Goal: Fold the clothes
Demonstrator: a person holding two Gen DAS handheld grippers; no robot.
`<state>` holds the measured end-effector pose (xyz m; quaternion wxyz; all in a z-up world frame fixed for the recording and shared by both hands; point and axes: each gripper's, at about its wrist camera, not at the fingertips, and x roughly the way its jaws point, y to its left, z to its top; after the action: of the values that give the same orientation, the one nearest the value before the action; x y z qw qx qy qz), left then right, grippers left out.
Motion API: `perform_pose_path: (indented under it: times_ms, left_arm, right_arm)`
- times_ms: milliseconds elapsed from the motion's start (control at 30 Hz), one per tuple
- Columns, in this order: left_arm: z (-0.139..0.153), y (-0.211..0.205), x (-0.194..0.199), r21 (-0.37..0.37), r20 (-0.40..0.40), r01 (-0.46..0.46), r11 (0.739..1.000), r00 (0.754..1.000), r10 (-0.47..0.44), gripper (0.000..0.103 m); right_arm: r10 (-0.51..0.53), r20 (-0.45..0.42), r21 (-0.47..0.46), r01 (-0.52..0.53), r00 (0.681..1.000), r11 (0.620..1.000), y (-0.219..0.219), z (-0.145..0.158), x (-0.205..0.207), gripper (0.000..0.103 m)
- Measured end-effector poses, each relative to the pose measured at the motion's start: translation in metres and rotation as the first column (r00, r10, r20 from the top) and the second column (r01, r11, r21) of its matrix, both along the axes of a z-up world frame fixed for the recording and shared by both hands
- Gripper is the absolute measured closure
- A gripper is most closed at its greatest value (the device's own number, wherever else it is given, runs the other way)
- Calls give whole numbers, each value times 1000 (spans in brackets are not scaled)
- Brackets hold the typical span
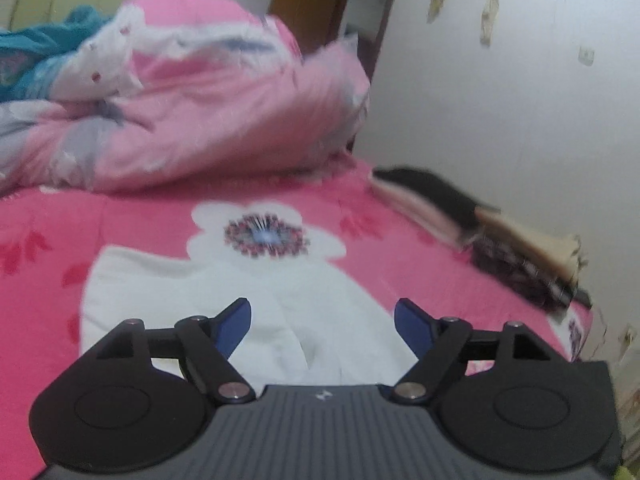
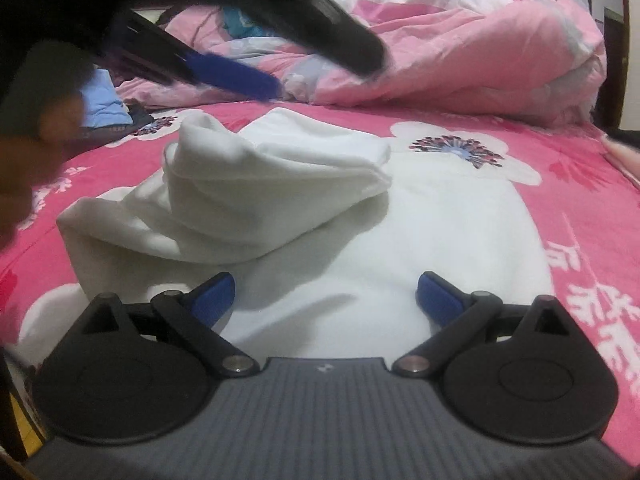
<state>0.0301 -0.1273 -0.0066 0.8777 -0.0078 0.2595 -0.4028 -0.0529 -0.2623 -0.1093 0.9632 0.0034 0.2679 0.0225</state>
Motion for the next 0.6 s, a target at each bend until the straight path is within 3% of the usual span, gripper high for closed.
perform_pose_path:
  times_ms: [167,233,333,433,533,600]
  left_arm:
    - [16,49,-8,1,40,-93,996,995,93,23]
    - [15,70,-9,8,26,-120,993,993,119,23]
    - [7,96,-11,28,-17,-119,993,993,119,23]
    - [-6,107,-14,48,-47,-97,994,994,99,23]
    - [-20,111,-17,63,-61,-79,995,995,83,23]
    - [-25,106,-17,70,-20,-72,995,997,73,23]
  right_arm:
    - [-38,-21,42,39,999,998,-14,11,-18,5]
    - [-61,-28,101,64,998,993,-25,15,-27,5]
    - [-91,-34,284,96,995,954,-43,23,-36,5]
    - [-93,-59,546,110,994,831,-65,24,-30,5]
    - [-74,-95,762,120,993,637,-80,19,-19,8]
    - [-56,-119,855,131,991,502,-84,15,-10,10]
